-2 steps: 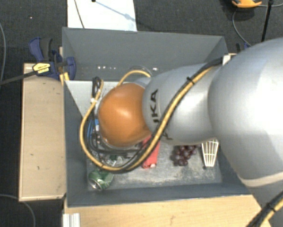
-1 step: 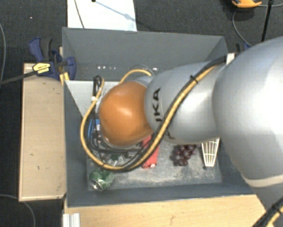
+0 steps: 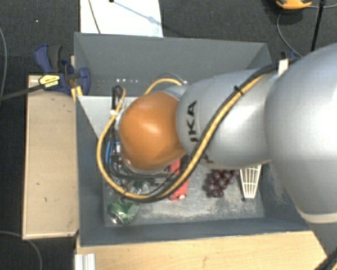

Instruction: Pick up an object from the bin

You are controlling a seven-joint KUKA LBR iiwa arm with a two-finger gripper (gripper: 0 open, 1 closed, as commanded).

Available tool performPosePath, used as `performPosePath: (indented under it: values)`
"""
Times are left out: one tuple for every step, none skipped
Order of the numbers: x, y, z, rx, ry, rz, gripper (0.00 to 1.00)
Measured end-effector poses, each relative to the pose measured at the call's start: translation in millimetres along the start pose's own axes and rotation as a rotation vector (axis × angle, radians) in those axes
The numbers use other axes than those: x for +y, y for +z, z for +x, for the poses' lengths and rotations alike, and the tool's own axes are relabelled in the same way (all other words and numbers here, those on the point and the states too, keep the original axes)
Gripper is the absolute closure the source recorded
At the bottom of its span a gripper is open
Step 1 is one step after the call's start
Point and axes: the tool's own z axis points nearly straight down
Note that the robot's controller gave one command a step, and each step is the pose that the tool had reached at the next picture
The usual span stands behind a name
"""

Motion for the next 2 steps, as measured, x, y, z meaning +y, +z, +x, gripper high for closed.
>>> performPosePath:
  values:
    - [-1,-22,-1.5,-0.004,0.001,0.002,1.0]
    - [-2,-35,-3.2,-0.009,0.003,0.005,1.0]
